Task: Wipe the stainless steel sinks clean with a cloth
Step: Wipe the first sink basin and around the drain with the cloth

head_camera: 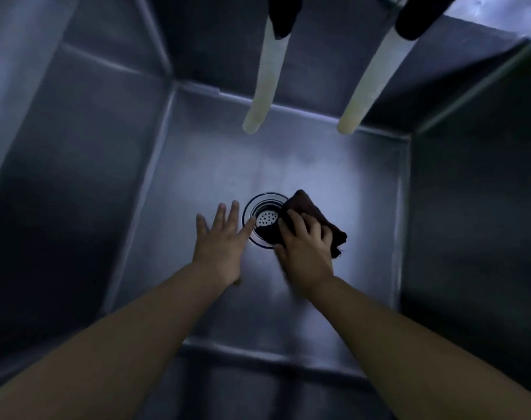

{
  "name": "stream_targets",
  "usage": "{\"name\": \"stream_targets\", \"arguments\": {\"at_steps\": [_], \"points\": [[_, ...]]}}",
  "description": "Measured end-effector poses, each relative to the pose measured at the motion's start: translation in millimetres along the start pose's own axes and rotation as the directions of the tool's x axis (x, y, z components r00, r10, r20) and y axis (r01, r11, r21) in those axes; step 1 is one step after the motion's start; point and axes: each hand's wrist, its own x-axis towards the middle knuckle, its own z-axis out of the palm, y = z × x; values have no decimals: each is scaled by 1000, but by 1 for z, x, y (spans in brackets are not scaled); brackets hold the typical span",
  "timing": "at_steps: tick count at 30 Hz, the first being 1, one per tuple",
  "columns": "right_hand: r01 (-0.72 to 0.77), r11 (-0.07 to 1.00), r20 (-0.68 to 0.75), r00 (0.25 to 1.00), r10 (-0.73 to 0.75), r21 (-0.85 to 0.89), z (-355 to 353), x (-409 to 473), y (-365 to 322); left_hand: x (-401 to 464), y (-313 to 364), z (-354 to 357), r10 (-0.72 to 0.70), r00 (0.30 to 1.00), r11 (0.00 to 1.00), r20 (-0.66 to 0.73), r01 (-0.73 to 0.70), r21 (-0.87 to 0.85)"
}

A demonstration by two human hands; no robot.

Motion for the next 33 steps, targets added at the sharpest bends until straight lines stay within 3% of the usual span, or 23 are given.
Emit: {"name": "stream_targets", "arguments": {"at_steps": [5, 10, 14, 17, 22, 27, 33], "points": [[-16, 992, -65, 998, 8, -123, -5, 38, -23, 4, -10, 3, 23, 1000, 995, 20, -21, -95], [-27, 1000, -23, 999, 27, -15, -5, 54, -38, 5, -11, 5, 19, 1000, 993, 5, -18, -117], [136, 991, 26, 990, -136, 2, -1, 38, -41, 7, -12, 5, 26, 1000, 994, 16, -24, -105], [216, 971, 104, 968, -227, 106, -1, 32, -25, 9, -10, 3, 36, 999, 992, 16, -34, -120], [259, 945, 242, 922, -303, 198, -13, 44, -5, 12, -8, 0, 42, 998, 994, 47, -37, -100], [421, 906, 266, 870, -416, 39, -19, 45, -7, 13, -8, -1, 48, 997, 997, 55, -45, -59], [496, 838, 345, 846, -407, -229, -29, 45, -15, 15, -9, -2, 50, 997, 998, 56, -47, -46]]}}
